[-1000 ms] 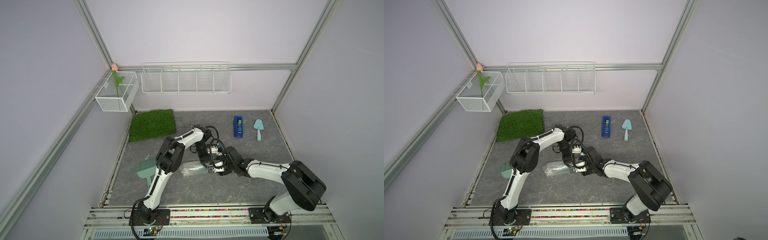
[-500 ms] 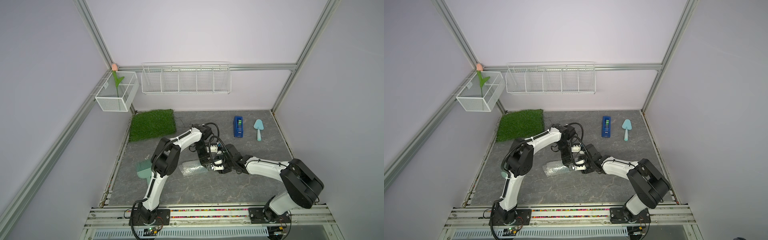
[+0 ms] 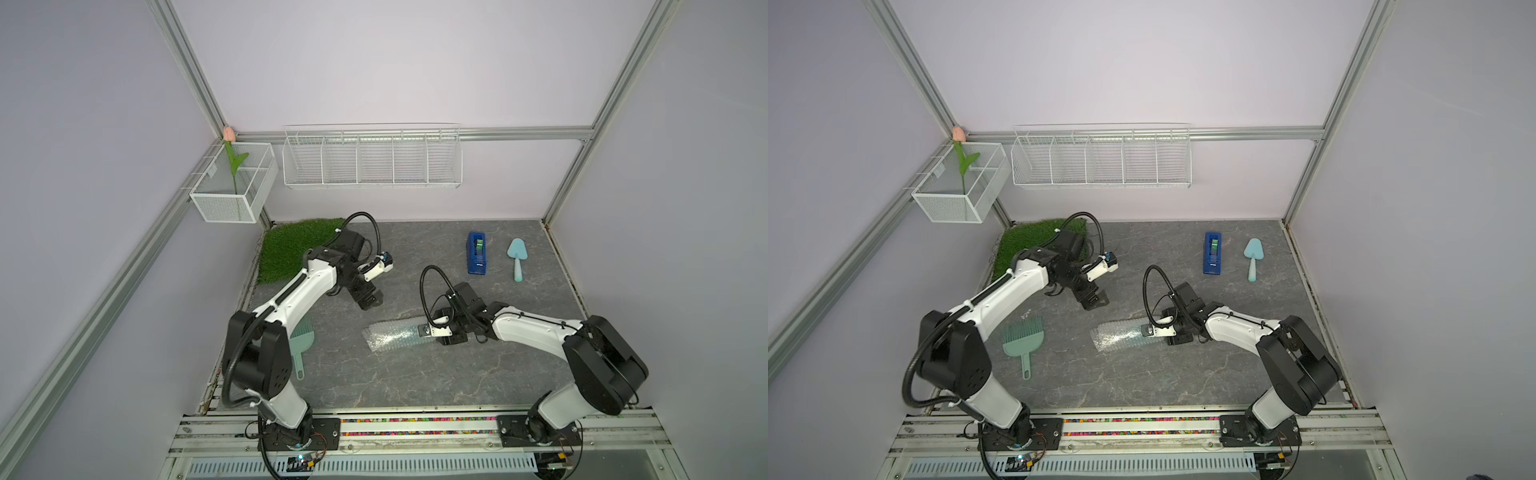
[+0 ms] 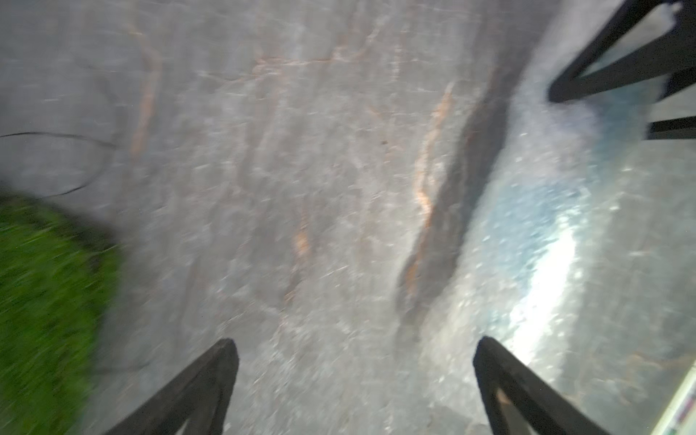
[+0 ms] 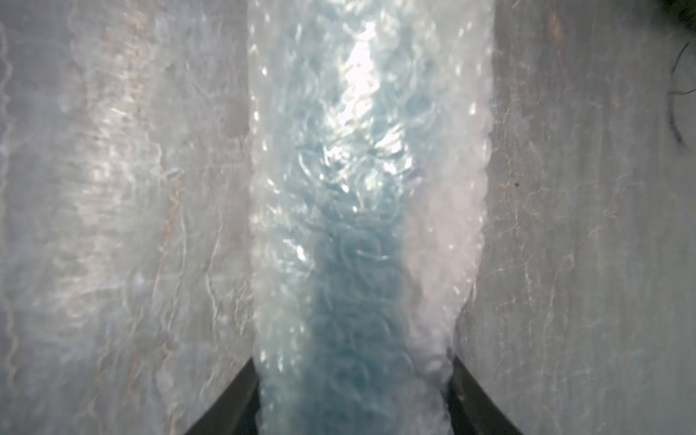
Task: Wrap wine bottles in bubble wrap
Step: Wrap the wine bottle in bubble wrap.
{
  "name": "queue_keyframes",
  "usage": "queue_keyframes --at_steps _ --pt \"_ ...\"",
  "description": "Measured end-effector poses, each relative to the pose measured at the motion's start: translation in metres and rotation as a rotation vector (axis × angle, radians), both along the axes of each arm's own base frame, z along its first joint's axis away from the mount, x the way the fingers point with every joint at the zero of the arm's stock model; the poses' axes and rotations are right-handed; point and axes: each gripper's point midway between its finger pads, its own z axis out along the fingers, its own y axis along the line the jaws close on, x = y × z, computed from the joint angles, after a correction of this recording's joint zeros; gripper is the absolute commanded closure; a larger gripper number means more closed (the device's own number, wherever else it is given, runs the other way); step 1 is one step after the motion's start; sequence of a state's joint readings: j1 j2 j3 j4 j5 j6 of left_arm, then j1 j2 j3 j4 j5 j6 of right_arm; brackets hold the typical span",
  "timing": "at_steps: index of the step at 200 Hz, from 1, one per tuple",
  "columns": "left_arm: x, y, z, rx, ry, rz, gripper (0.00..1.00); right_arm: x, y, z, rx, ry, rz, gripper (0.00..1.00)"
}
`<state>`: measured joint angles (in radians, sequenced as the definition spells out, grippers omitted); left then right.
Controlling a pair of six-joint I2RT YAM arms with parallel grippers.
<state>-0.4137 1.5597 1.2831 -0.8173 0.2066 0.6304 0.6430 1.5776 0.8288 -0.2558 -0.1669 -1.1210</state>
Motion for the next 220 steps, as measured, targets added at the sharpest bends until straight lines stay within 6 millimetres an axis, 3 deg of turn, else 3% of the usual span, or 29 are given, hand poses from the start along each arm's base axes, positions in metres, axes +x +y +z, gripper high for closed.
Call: queue_keyframes --at_steps 24,48,76,117,145,186,220 --pt "-0.017 0.006 0.016 -0.023 -0.17 -0.001 0.0 0.001 -0.003 0.001 -0.018 0.105 -0.044 0.93" --pt "-0.056 -0.021 0.021 -0.07 -0.345 -0.113 0.0 -0.001 -0.006 0.002 -0.039 0.181 -0.071 0.93" --pt "-0.099 -0.055 0.008 -0.034 -0.495 -0.293 0.0 0.001 -0.007 0.002 -0.07 0.32 -0.115 0.93" --pt "-0.127 -0.083 -0.016 0.07 -0.653 -0.468 0.0 0.004 -0.007 0.002 -0.085 0.445 -0.156 0.93" --pt "-0.127 -0.108 -0.03 0.101 -0.69 -0.537 0.0 0.003 -0.007 0.002 -0.087 0.46 -0.163 0.93" --pt "-0.108 -0.126 -0.063 0.174 -0.701 -0.534 0.05 0.004 -0.007 0.002 -0.086 0.466 -0.166 0.93" --pt "-0.1 -0.135 -0.068 0.16 -0.69 -0.518 0.11 0.004 -0.007 0.002 -0.081 0.468 -0.166 0.93"
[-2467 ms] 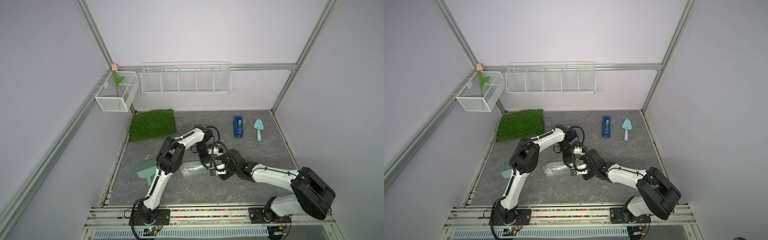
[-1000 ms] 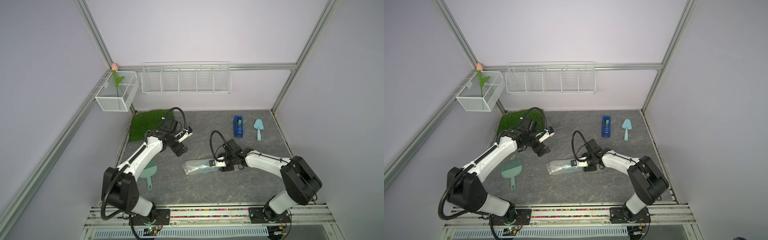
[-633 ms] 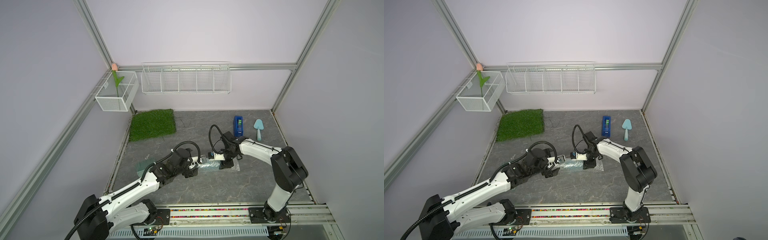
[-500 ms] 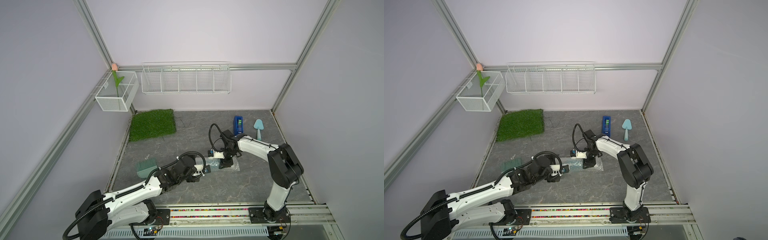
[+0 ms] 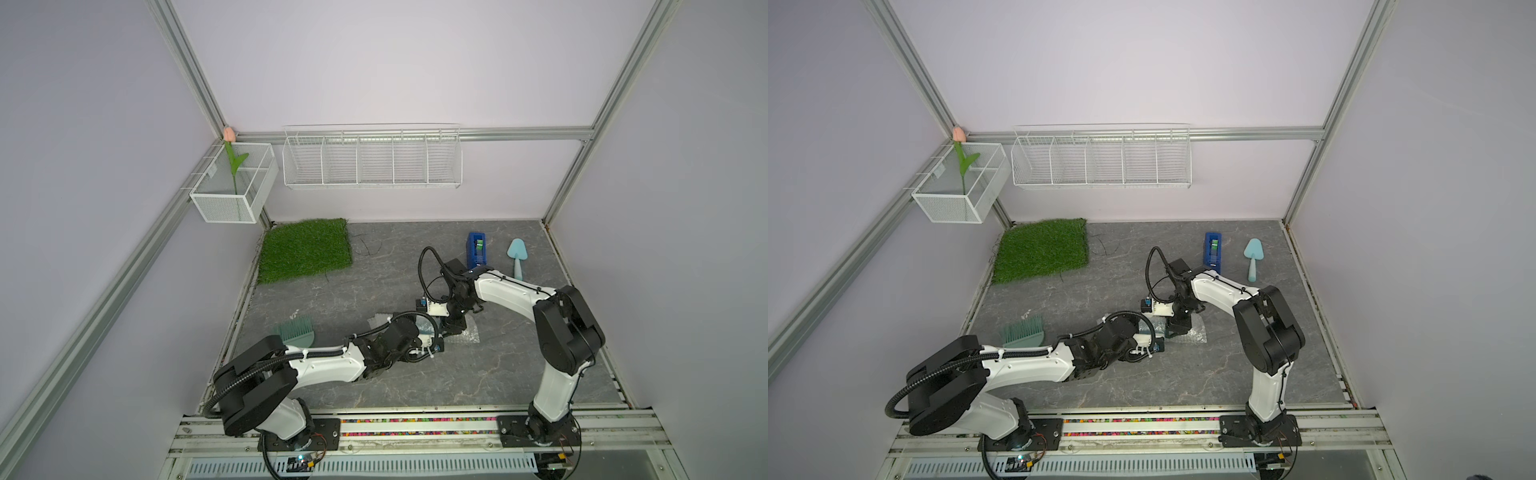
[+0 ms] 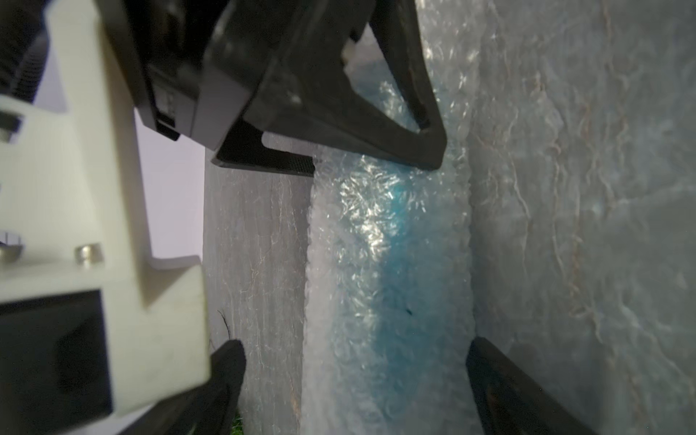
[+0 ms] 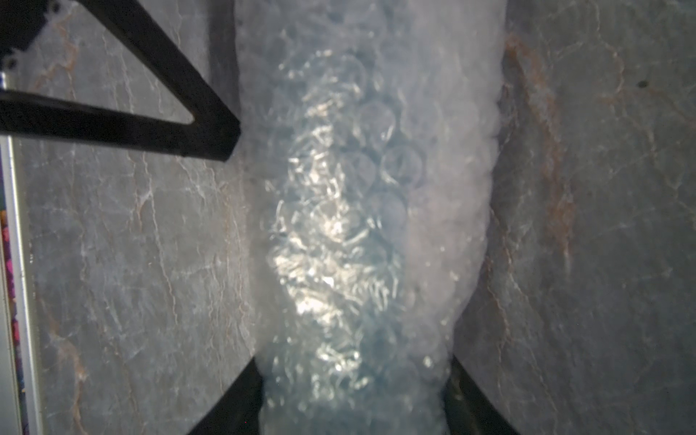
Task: Wrap wine bottles in bubble wrap
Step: Wrap the wine bottle in bubble wrap.
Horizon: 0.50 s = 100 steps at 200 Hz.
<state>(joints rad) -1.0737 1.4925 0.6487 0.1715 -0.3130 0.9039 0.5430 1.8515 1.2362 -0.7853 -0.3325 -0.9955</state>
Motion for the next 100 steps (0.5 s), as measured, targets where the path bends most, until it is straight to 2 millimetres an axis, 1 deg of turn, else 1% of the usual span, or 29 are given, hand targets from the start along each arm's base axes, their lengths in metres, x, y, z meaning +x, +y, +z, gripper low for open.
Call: queue_keyframes --at_steps 26,37,47,71,85,100 --pt "0.01 -0.004 0.008 -0.033 0.033 0.021 0.18 0.0 0.0 0.0 0.003 0.002 0.0 0.93" --pt "0.013 -0.005 0.007 -0.036 0.051 0.026 0.19 0.0 0.0 0.0 0.006 0.003 -0.001 0.93" --pt "0.013 -0.006 0.002 -0.031 0.073 0.026 0.21 0.0 -0.001 0.0 0.006 0.003 -0.002 0.93" --pt "0.011 -0.007 -0.01 -0.019 0.111 0.026 0.21 0.001 -0.001 0.0 0.008 0.005 -0.005 0.93" --pt "0.01 -0.006 -0.009 -0.033 0.119 0.032 0.2 0.001 -0.001 0.0 0.011 0.007 -0.006 0.93" --pt "0.007 -0.001 -0.006 -0.056 0.134 0.043 0.2 0.001 -0.001 0.0 0.012 0.008 -0.007 0.93"
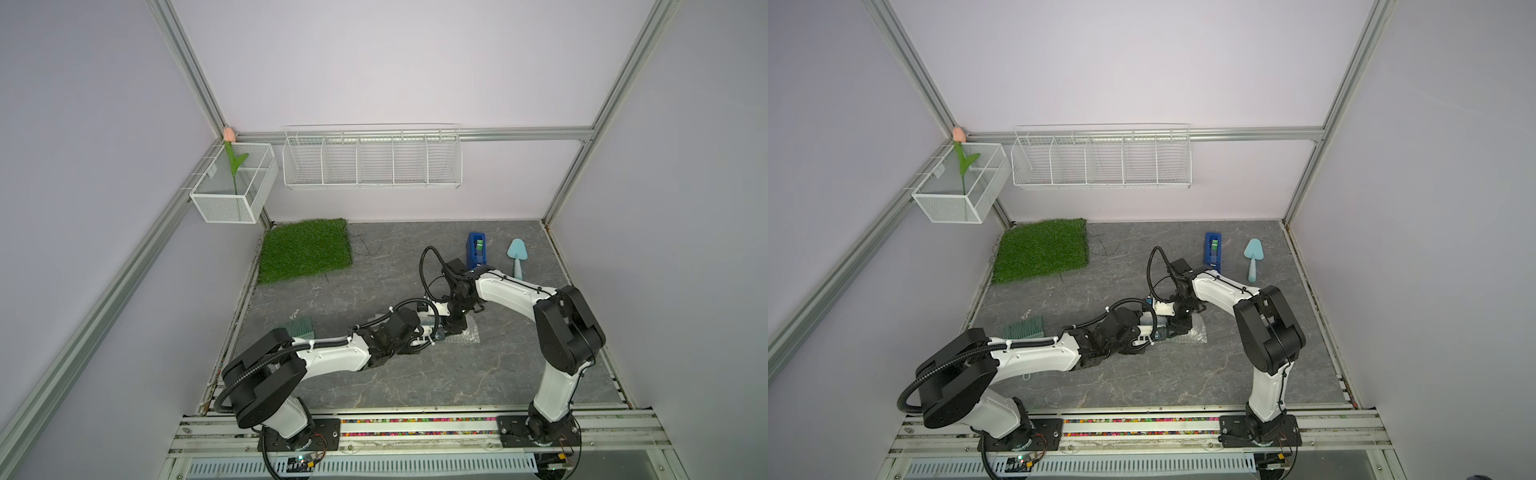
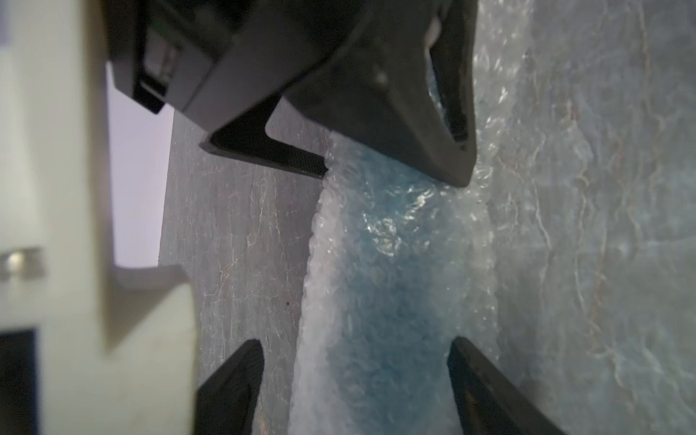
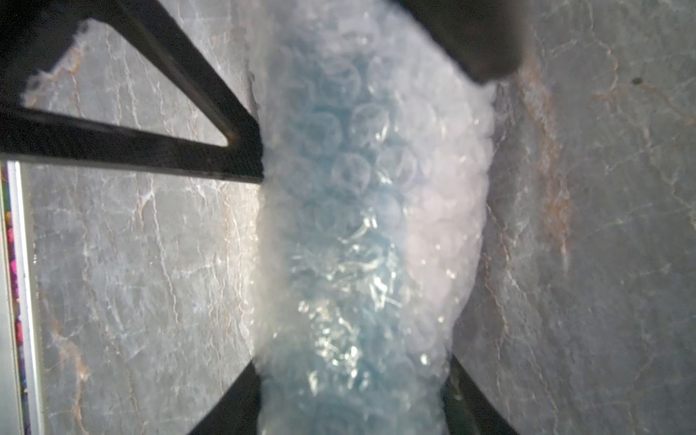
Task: Wrap wine bottles in bubble wrap
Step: Wrap the wine bottle in bubble wrap.
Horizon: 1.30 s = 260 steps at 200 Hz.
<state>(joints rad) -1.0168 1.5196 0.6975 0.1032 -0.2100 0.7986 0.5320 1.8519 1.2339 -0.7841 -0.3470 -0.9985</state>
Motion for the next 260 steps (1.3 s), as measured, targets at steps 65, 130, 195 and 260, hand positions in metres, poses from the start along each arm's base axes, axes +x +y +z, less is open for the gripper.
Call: queue_keyframes --at_steps 65,130,195,260 --pt "-0.008 0.014 0.01 -0.048 0.068 0.026 0.19 -0.001 0.001 -0.001 0.012 0.014 -0.003 0.93" --pt "-0.008 0.004 -0.021 -0.001 0.161 0.018 0.19 0.0 0.001 -0.001 0.01 0.026 -0.005 0.93" --pt "0.003 -0.003 -0.029 -0.016 0.191 0.028 0.2 0.0 0.001 -0.001 0.018 0.037 -0.009 0.93" --pt "0.009 -0.01 -0.029 -0.027 0.206 0.042 0.4 0.0 0.001 0.0 0.029 0.047 -0.018 0.8"
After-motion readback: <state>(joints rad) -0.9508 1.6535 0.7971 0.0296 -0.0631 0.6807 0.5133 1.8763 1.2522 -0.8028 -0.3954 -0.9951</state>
